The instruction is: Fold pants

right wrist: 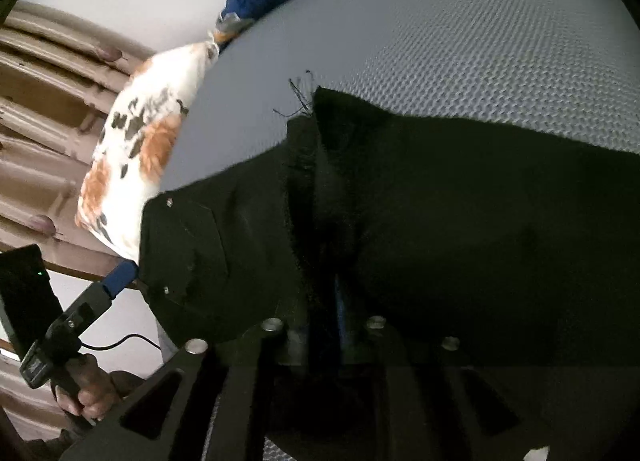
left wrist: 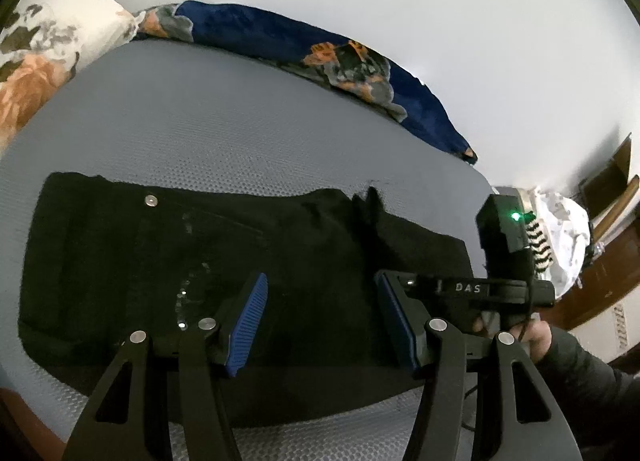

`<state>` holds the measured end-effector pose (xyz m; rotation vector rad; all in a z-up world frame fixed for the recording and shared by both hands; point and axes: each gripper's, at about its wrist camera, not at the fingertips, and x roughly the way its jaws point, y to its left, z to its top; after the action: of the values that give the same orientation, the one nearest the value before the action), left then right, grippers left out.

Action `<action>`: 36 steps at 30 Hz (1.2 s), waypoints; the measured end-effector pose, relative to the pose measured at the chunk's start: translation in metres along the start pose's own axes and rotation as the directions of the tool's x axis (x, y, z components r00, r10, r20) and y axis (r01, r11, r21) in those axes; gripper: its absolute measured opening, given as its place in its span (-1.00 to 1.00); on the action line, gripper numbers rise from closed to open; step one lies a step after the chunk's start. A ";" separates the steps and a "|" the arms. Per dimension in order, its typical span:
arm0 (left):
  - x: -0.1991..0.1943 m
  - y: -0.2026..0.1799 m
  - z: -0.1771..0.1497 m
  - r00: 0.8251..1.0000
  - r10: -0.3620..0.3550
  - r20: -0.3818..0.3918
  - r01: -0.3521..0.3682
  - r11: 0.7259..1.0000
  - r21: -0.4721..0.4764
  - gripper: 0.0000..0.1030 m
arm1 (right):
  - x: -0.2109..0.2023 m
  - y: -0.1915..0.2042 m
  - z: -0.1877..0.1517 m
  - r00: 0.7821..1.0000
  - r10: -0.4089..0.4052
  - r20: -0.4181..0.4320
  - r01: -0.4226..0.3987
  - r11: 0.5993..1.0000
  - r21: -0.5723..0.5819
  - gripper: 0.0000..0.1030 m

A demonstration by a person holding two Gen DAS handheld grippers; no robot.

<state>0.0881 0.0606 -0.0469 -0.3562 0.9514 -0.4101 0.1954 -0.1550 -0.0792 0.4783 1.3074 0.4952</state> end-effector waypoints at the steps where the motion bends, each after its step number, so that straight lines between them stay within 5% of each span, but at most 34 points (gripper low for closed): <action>1: 0.002 0.000 0.000 1.000 -0.009 -0.008 0.009 1.000 -0.002 0.13 | -0.002 0.001 -0.001 1.000 0.010 -0.003 -0.010 1.000 0.010 -0.37; 6: 0.015 -0.004 -0.002 0.994 -0.086 -0.065 0.086 0.996 -0.012 0.13 | -0.034 0.012 -0.009 0.998 -0.015 0.055 0.016 0.999 -0.034 -0.19; 13: 0.063 -0.010 -0.006 0.955 -0.209 -0.209 0.197 0.977 -0.078 0.13 | -0.086 -0.007 -0.033 0.983 -0.065 0.171 0.063 0.998 0.017 -0.05; 23: 0.109 -0.003 -0.008 0.900 -0.256 -0.353 0.205 0.963 -0.175 0.13 | -0.124 -0.045 -0.051 0.961 -0.097 0.259 0.059 0.987 0.150 0.00; 28: 0.133 -0.006 -0.009 0.855 -0.318 -0.410 0.245 0.944 -0.220 0.09 | -0.130 -0.062 -0.056 0.956 -0.090 0.279 0.031 0.977 0.209 0.00; 33: 0.143 -0.016 -0.008 0.841 -0.344 -0.417 0.262 0.934 -0.243 0.09 | -0.127 -0.072 -0.059 0.957 -0.076 0.279 0.007 0.970 0.241 0.00; 35: 0.144 -0.019 -0.011 0.843 -0.346 -0.413 0.262 0.933 -0.247 -0.16 | -0.125 -0.073 -0.060 0.959 -0.078 0.272 0.010 0.971 0.240 0.00; 36: 0.146 -0.018 -0.015 0.834 -0.352 -0.425 0.261 0.930 -0.257 -0.51 | -0.123 -0.072 -0.061 0.960 -0.080 0.270 0.015 0.972 0.235 0.00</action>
<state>0.1474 -0.0279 -0.1492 -0.6075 1.4183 -0.7264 0.1181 -0.2824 -0.0368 0.6832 1.1055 0.2241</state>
